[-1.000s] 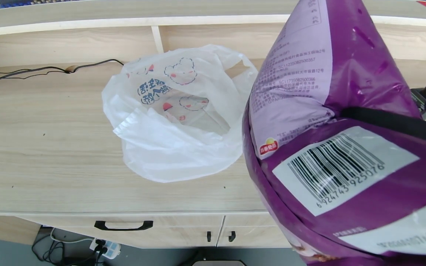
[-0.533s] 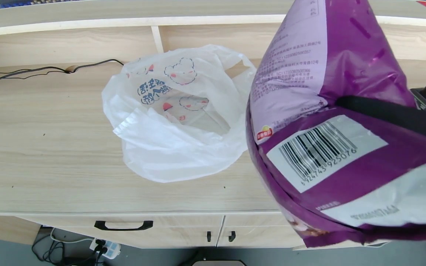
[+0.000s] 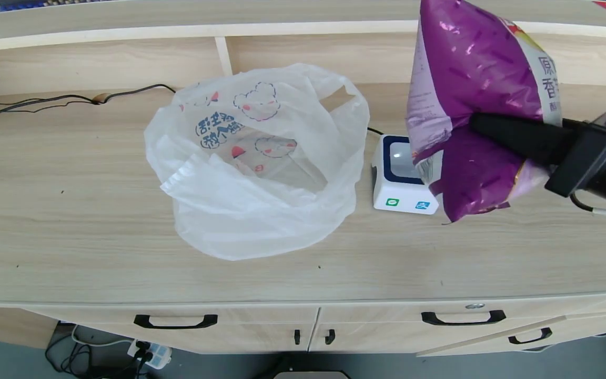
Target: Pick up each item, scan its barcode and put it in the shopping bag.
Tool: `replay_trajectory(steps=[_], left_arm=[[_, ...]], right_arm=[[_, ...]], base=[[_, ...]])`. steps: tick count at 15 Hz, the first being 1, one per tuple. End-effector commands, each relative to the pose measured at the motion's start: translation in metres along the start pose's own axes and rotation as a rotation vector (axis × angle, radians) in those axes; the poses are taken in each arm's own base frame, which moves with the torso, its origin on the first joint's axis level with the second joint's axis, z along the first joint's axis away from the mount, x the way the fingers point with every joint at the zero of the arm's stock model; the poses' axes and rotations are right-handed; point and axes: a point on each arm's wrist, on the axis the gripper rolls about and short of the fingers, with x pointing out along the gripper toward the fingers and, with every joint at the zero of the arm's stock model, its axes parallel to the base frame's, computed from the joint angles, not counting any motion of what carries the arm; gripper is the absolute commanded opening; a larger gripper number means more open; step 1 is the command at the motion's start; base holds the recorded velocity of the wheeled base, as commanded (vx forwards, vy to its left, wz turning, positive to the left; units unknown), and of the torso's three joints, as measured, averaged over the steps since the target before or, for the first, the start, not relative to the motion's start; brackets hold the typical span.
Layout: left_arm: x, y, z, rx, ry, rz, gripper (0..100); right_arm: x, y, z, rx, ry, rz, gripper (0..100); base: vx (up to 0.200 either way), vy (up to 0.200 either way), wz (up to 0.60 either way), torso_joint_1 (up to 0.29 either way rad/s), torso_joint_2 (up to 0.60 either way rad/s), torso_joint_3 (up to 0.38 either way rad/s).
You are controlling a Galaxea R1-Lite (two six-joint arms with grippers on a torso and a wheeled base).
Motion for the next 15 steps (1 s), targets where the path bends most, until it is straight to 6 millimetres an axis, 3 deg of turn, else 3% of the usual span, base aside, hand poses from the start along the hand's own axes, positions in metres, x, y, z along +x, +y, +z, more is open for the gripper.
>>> replay_trajectory(steps=[1,8,15], left_arm=[[0.000,0.000,0.000,0.001,0.003,0.000,100],[0.000,0.000,0.000,0.001,0.003,0.000,100],[0.000,0.000,0.000,0.001,0.003,0.000,100]], right_arm=[[0.017,-0.005,0.027,-0.137,-0.079,-0.051,0],[0.037,-0.012,-0.005,-0.663,0.027,-0.086,0],[0.047,-0.017,-0.020,-0.777,0.077,-0.104,0]], base=[[0.000,0.000,0.00,0.000,0.00,0.000],[0.000,0.000,0.00,0.000,0.00,0.000],[0.000,0.000,0.00,0.000,0.00,0.000]])
